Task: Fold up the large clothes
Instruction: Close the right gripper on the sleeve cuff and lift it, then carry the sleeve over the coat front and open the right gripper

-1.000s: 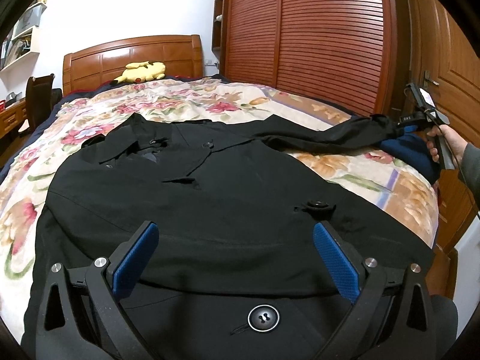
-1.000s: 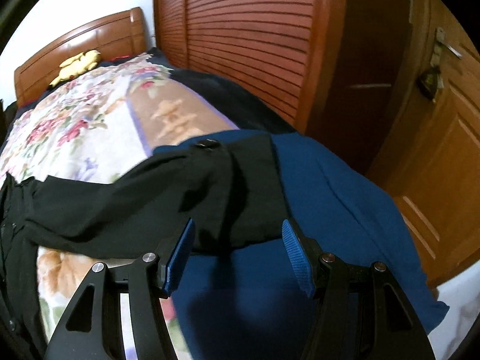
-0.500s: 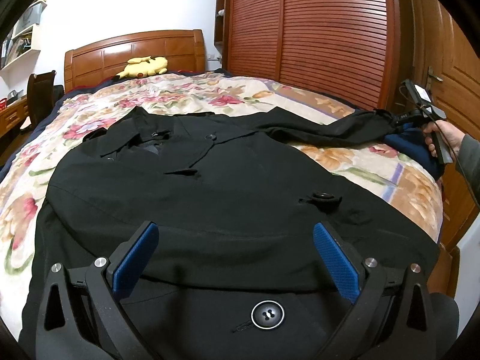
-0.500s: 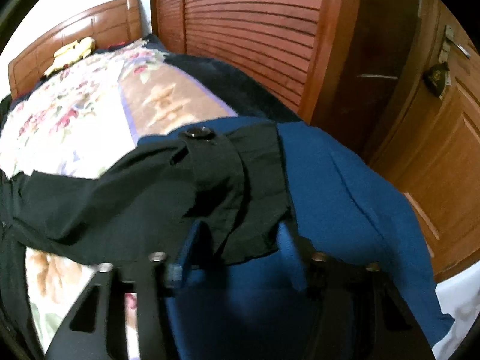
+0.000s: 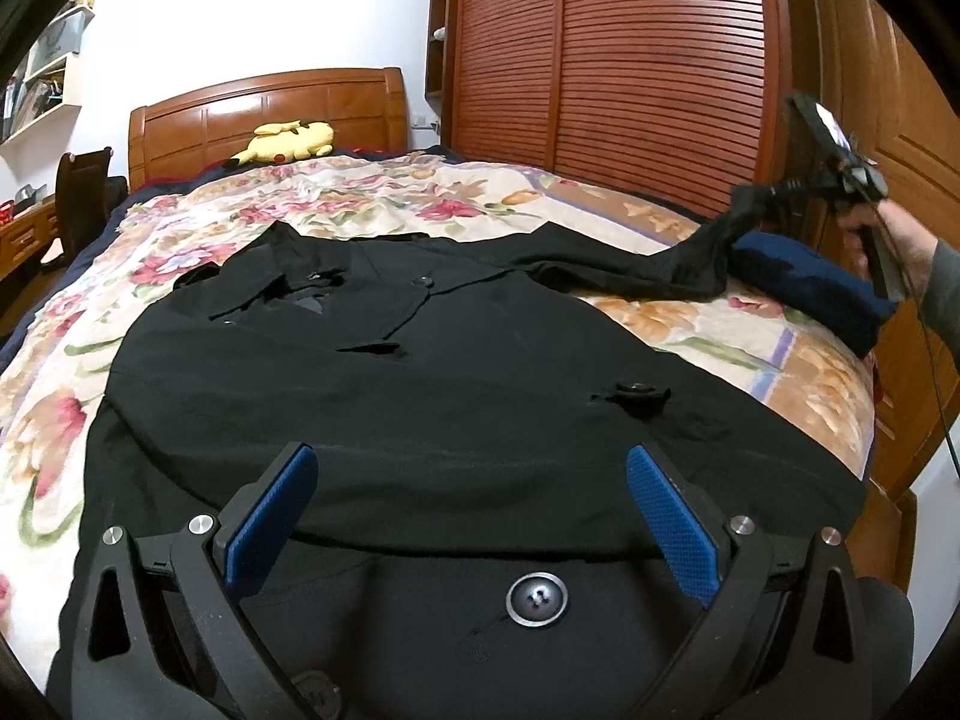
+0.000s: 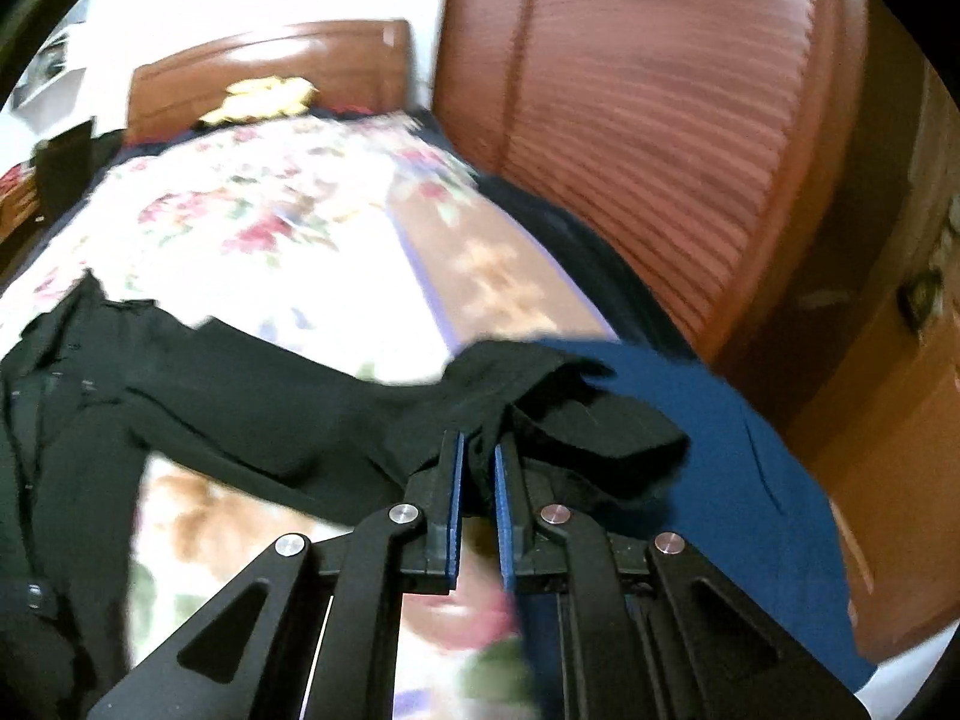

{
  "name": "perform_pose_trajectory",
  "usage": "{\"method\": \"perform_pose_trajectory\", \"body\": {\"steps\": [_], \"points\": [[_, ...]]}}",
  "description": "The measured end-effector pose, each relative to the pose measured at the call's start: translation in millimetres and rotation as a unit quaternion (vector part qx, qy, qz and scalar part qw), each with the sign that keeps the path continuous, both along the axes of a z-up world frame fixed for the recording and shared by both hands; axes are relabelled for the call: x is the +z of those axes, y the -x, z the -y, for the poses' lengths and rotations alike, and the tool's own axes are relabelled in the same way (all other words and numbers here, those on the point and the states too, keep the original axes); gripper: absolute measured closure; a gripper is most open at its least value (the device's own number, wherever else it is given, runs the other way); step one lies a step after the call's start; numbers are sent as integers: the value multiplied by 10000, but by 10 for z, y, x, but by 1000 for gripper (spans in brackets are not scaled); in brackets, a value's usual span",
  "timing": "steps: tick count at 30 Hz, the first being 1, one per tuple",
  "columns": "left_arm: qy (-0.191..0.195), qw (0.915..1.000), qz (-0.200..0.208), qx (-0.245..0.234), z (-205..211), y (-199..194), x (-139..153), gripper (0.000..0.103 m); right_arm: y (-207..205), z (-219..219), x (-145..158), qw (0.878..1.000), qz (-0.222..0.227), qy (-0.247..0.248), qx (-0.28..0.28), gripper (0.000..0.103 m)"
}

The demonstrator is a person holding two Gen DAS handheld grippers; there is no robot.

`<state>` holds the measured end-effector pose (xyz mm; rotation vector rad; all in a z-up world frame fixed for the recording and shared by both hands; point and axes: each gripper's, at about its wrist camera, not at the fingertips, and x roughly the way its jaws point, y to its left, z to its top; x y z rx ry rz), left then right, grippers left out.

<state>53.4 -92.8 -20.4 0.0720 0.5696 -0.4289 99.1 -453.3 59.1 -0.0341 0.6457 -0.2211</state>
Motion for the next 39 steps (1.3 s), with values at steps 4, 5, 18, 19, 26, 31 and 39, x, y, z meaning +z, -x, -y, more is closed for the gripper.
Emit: {"method": "perform_pose_trajectory", "body": {"steps": [4, 5, 18, 19, 26, 31, 39], "points": [[-90, 10000, -16, 35, -111, 50, -2, 0, 58, -542, 210, 9971, 277, 135, 699, 95], [-102, 9999, -20, 56, -156, 69, -1, 0, 73, -686, 242, 9956, 340, 183, 857, 95], [-108, 9985, 78, 526, -798, 246, 75, 0, 275, -2306, 453, 9556, 892, 270, 2794, 96], [-86, 9982, 88, 585, -866, 258, 86, 0, 340, -2310, 433, 9511, 946, 252, 2931, 96], [104, 9950, 123, 982, -1283, 312, 136, 0, 827, -2697, 485, 9164, 1162, 156, 3827, 96], [212, 9924, 149, 1202, -1517, 355, 153, 0, 1061, -2657, 436, 8999, 1015, -20, 4240, 96], [351, 9904, 140, 1329, -1650, 348, 164, 0, 1024, -2388, 454, 9067, 809, 10, 4139, 70]]}}
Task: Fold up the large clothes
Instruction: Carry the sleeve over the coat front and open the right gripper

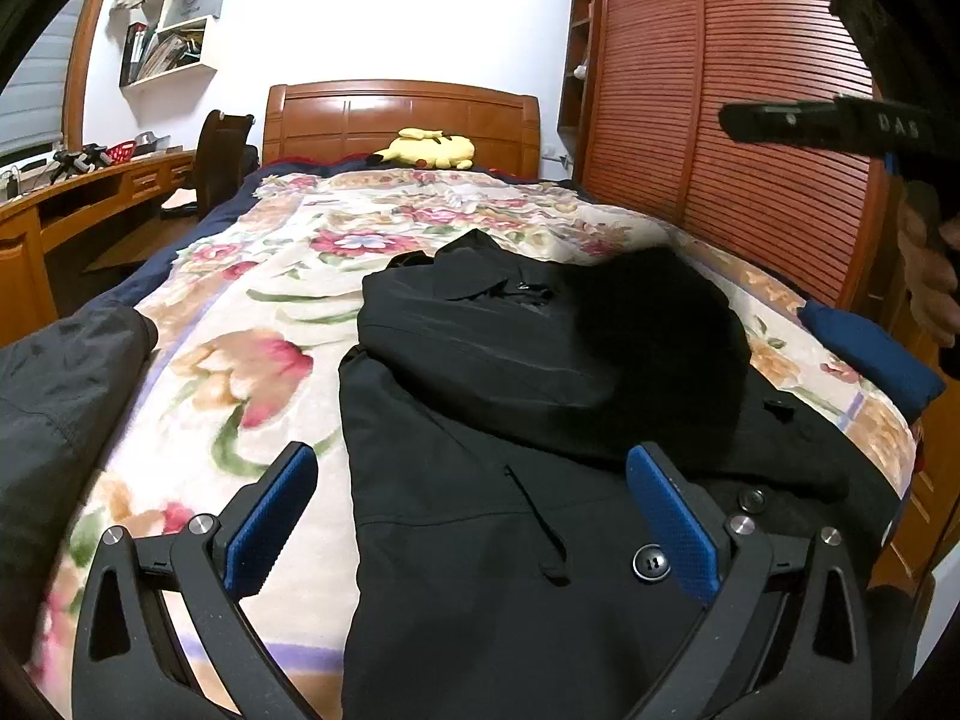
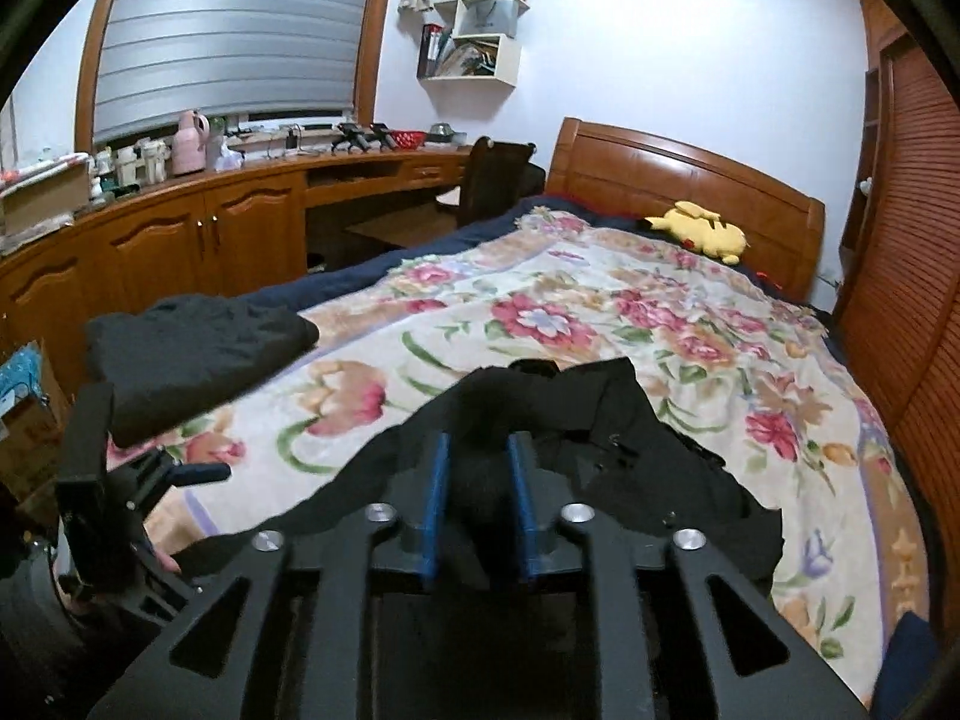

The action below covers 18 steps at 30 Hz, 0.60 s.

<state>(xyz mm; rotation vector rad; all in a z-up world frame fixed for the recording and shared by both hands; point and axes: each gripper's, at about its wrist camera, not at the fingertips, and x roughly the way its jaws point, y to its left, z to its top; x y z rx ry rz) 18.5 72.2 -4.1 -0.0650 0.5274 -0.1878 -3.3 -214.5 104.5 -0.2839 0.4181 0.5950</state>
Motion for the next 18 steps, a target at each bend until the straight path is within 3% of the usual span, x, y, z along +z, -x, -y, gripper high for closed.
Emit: {"method": "perform_pose_trajectory", "body": {"steps": [3, 9, 18], "points": [[-19, 10000, 1, -41, 31, -18, -8, 0, 71, 26, 24, 9999, -65, 13, -108, 58], [-65, 9998, -44, -186, 144, -68, -35, 0, 156, -76, -40, 9992, -128, 120, -346, 58], [-113, 9990, -161, -389, 367, -165, -80, 0, -105, -18, -460, 9940, -659, 127, -861, 58]]}}
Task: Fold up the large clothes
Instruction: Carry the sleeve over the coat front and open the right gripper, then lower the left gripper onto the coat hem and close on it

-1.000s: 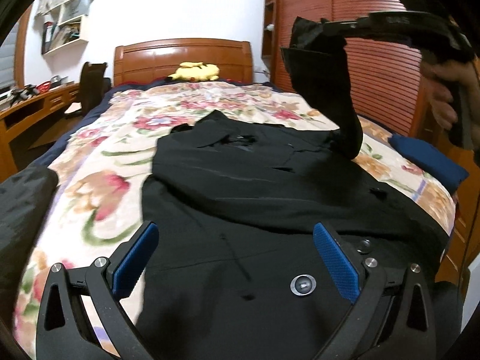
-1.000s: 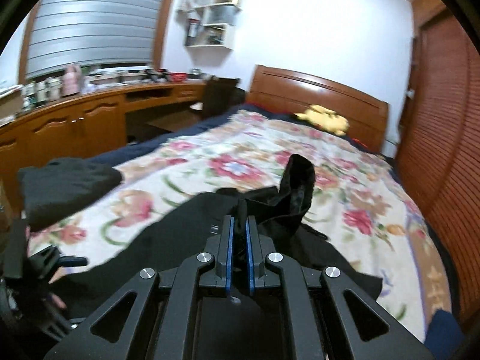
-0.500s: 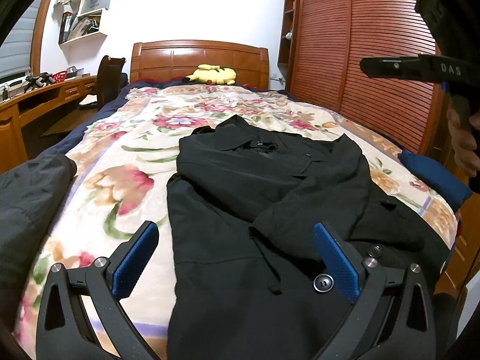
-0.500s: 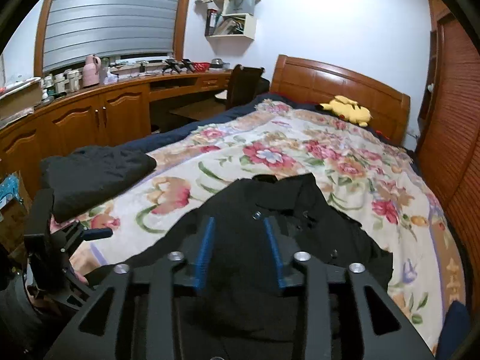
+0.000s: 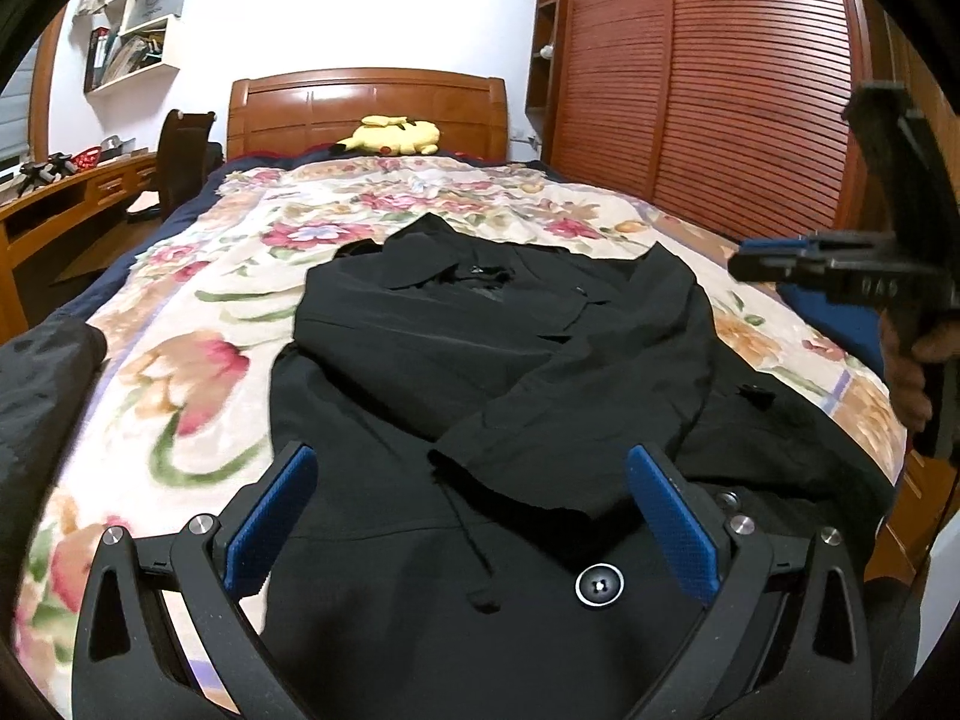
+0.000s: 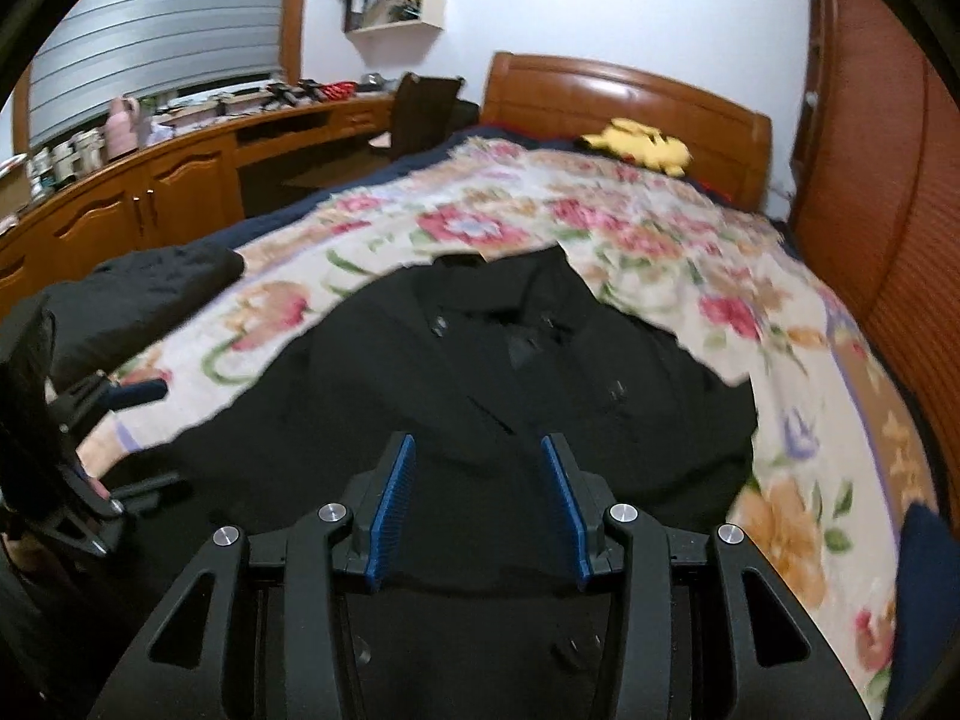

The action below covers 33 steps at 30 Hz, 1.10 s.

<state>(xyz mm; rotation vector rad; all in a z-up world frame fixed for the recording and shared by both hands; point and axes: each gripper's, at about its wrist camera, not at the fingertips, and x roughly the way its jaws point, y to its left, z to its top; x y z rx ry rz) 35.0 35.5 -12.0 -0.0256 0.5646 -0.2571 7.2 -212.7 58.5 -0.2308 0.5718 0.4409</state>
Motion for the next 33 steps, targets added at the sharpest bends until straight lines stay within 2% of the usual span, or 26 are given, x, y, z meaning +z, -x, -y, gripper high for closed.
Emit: {"method": "perform_pose_trajectory", "body": {"steps": [5, 8, 11, 15, 18, 23, 27, 33], "points": [[10, 9998, -123, -123, 95, -73, -45, 0, -58, -9, -125, 9996, -212, -18, -169, 56], [130, 9997, -153, -140, 116, -97, -53, 0, -79, 9, -238, 9988, -408, -57, -261, 40], [359, 9992, -109, -134, 80, -97, -26, 2, -83, 19, -362, 9975, -615, -58, -352, 39], [389, 9990, -152, -134, 82, -128, -32, 8, -81, -24, -503, 9955, -855, -86, -402, 39], [362, 9990, -216, -137, 90, -162, -50, 17, -50, -92, -556, 9959, -786, 69, -447, 39], [265, 9987, -441, -67, 94, -313, -118, 30, -61, -179, -546, 9964, -704, -19, -478, 37], [168, 9974, -690, 101, 57, -502, -190, 30, -39, -279, -604, 9968, -574, 30, -555, 33], [186, 9948, -1002, 57, 52, -687, -287, 31, -4, -403, -608, 9972, -406, 138, -606, 32]]}}
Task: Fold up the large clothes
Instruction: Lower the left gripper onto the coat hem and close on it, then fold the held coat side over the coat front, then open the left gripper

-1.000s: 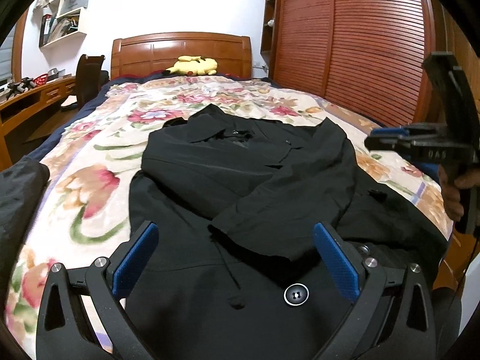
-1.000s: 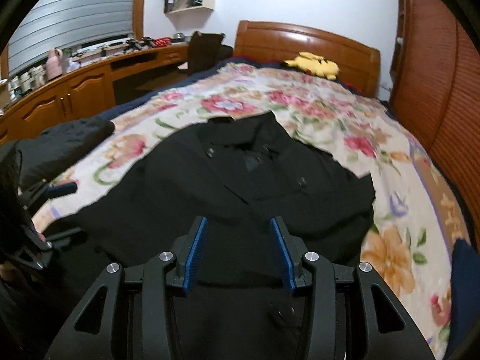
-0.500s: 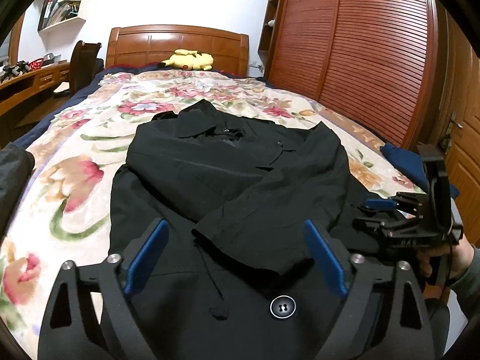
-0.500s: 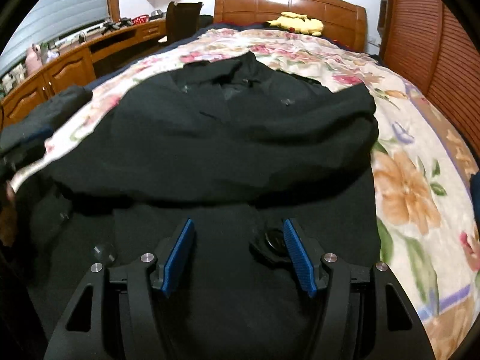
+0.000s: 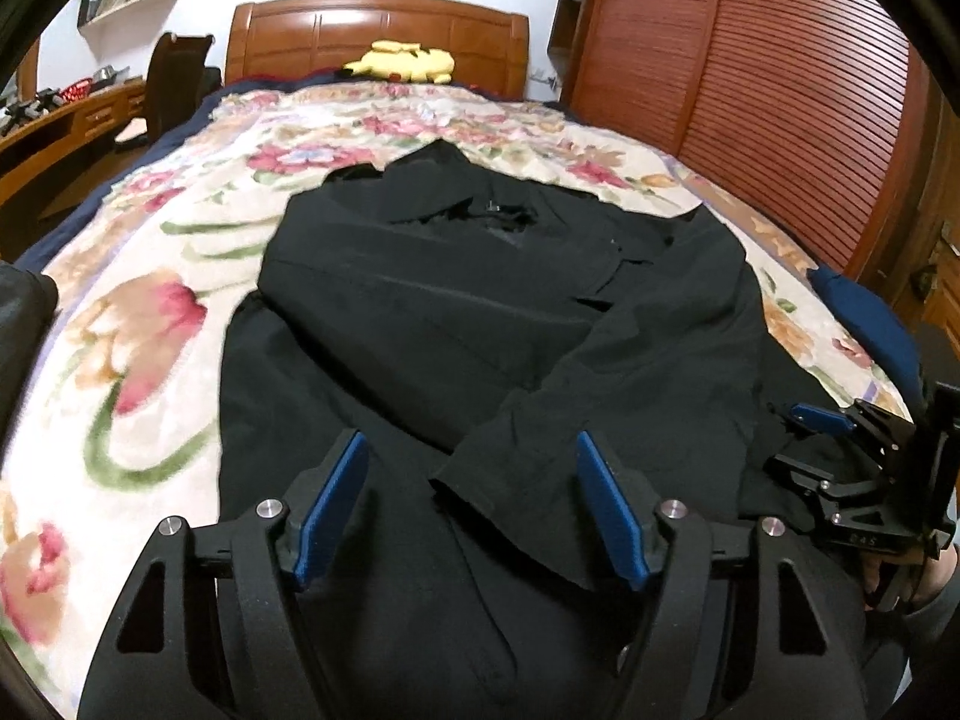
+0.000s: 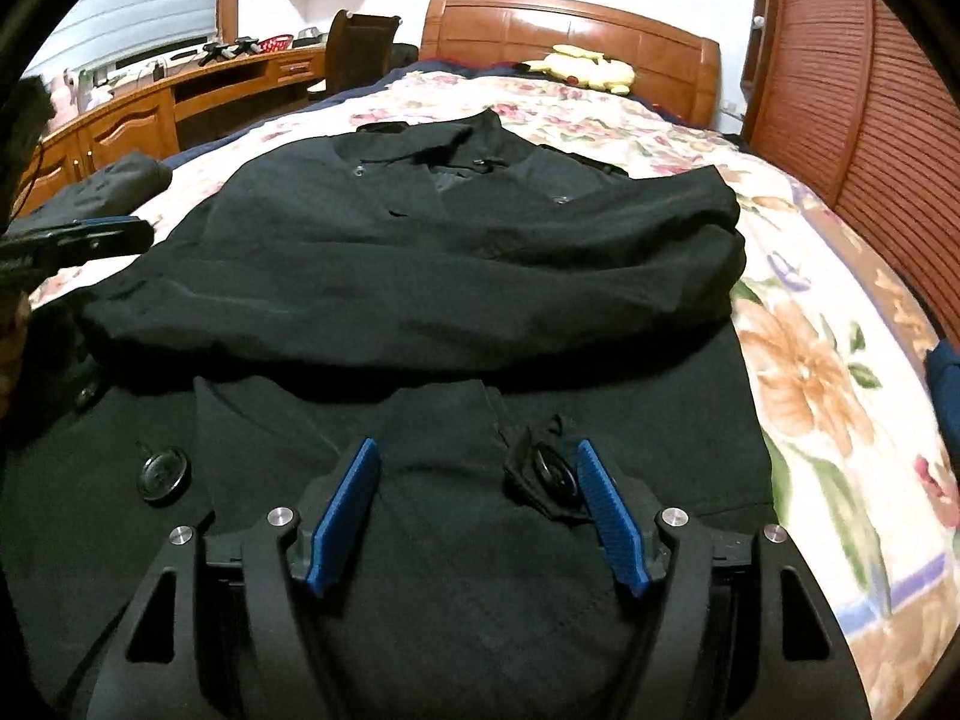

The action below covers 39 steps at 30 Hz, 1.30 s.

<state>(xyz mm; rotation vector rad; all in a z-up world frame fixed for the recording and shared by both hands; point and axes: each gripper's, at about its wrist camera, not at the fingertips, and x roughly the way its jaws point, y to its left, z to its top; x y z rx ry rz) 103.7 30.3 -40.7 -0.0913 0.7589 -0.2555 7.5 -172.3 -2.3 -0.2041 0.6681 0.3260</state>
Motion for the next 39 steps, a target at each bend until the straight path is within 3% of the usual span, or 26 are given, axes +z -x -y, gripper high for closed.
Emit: {"method": "perform_pose_trajectory", "body": {"steps": [6, 13, 16, 18, 20, 24, 32, 39], "points": [[-268, 9989, -342, -170, 150, -69, -162, 44, 40, 82, -63, 9999, 38, -100, 4, 32], [-335, 9977, -564, -171, 160, -118, -247, 46, 47, 181, -142, 9999, 22, -116, 3, 31], [-401, 9980, -450, -186, 165, -62, -226, 64, 14, 198, -133, 9998, -51, -192, -17, 30], [-463, 9983, -337, -125, 154, -18, -190, 86, 25, 198, -130, 9998, -48, -207, -17, 30], [-424, 9985, -282, -214, 158, 32, -169, 93, 37, 197, -129, 9998, -27, -195, -19, 30], [-483, 9987, 29, -132, 149, 167, -56, 96, 52, 219, -132, 9998, -5, -218, -19, 30], [-143, 9954, 935, 169, -174, 675, 394, 96, 79, 236, -139, 9998, 81, -188, -59, 30], [-37, 9947, 1016, 120, -404, 965, 495, 96, 88, 237, -139, 9998, 114, -138, -79, 30]]}}
